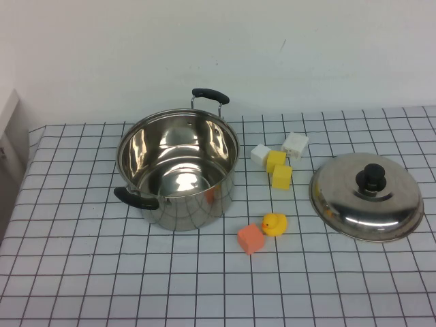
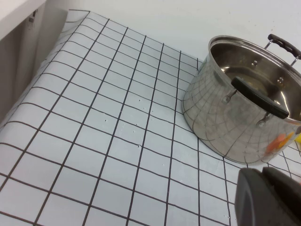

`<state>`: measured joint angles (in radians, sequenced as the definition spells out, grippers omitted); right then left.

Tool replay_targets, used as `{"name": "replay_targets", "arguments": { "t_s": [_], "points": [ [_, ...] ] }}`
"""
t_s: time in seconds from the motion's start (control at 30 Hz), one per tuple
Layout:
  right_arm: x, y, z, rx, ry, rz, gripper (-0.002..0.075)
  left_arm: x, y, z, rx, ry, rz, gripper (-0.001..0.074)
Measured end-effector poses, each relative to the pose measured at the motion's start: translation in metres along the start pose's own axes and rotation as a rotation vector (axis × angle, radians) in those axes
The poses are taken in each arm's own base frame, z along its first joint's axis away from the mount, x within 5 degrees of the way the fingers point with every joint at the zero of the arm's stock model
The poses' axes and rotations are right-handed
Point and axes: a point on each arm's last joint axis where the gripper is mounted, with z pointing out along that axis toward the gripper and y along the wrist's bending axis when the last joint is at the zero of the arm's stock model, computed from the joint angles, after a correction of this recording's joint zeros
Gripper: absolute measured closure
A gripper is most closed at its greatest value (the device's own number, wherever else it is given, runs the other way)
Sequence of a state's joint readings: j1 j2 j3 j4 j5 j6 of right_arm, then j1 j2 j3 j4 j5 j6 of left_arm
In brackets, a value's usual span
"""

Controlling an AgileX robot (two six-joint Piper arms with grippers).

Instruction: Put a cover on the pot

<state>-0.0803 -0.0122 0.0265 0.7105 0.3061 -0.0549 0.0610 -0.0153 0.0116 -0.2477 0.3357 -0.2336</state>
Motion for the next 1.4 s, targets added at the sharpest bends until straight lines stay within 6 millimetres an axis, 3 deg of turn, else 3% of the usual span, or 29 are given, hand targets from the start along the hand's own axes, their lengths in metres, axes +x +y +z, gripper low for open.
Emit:
{"name": "replay_targets", "arguments": {
  "t_s": [0.17, 0.9, 1.13, 1.3, 1.4],
  "points": [
    [-0.003, 0.004, 0.000, -0.046, -0.026, 0.136, 0.0728, 0.000, 0.000, 0.000, 0.000, 0.000, 0.000, 0.0738],
    [-0.016, 0.002, -0.001, 0.007, -0.180, -0.314, 0.0728, 0.000, 0.000, 0.000, 0.000, 0.002, 0.001, 0.0738],
    [-0.051, 0.025, 0.002, 0.041, -0.159, -0.432, 0.0728, 0.000, 0.000, 0.000, 0.000, 0.002, 0.001, 0.0738],
    [-0.085, 0.040, 0.031, 0.105, -0.044, -0.506, 0.0726, 0.000, 0.000, 0.000, 0.000, 0.002, 0.001, 0.0738],
    [-0.096, 0.040, 0.057, 0.159, 0.049, -0.503, 0.0683, 0.000, 0.000, 0.000, 0.000, 0.002, 0.001, 0.0738]
  ]
}}
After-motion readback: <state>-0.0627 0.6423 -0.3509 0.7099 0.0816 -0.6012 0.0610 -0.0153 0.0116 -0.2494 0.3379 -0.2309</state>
